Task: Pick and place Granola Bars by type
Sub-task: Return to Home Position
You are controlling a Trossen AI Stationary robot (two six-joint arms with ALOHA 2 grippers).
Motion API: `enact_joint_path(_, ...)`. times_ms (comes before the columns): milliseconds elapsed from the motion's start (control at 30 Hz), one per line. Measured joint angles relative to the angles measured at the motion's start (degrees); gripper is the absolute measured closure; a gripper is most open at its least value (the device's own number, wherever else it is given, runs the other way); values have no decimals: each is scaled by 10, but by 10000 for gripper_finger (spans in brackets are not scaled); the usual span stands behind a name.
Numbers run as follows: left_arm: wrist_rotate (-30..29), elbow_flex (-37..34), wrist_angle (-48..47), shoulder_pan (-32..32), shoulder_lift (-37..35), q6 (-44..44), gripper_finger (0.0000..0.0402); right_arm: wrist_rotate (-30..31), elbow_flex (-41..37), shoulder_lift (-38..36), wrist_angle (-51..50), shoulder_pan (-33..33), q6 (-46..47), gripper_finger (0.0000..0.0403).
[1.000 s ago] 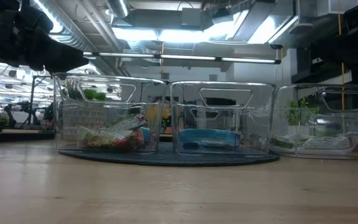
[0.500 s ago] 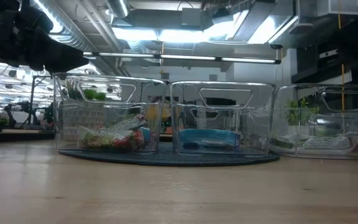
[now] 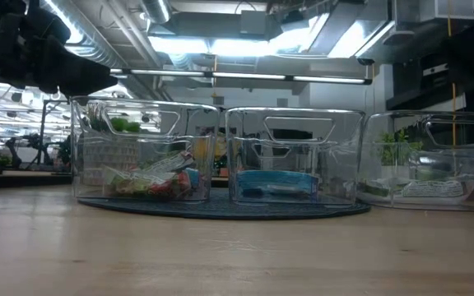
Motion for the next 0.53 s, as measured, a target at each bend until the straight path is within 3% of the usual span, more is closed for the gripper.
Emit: enact_joint_path(533, 0, 0, 0, 0, 0, 0, 254, 0, 0, 1, 0, -54, 0, 358)
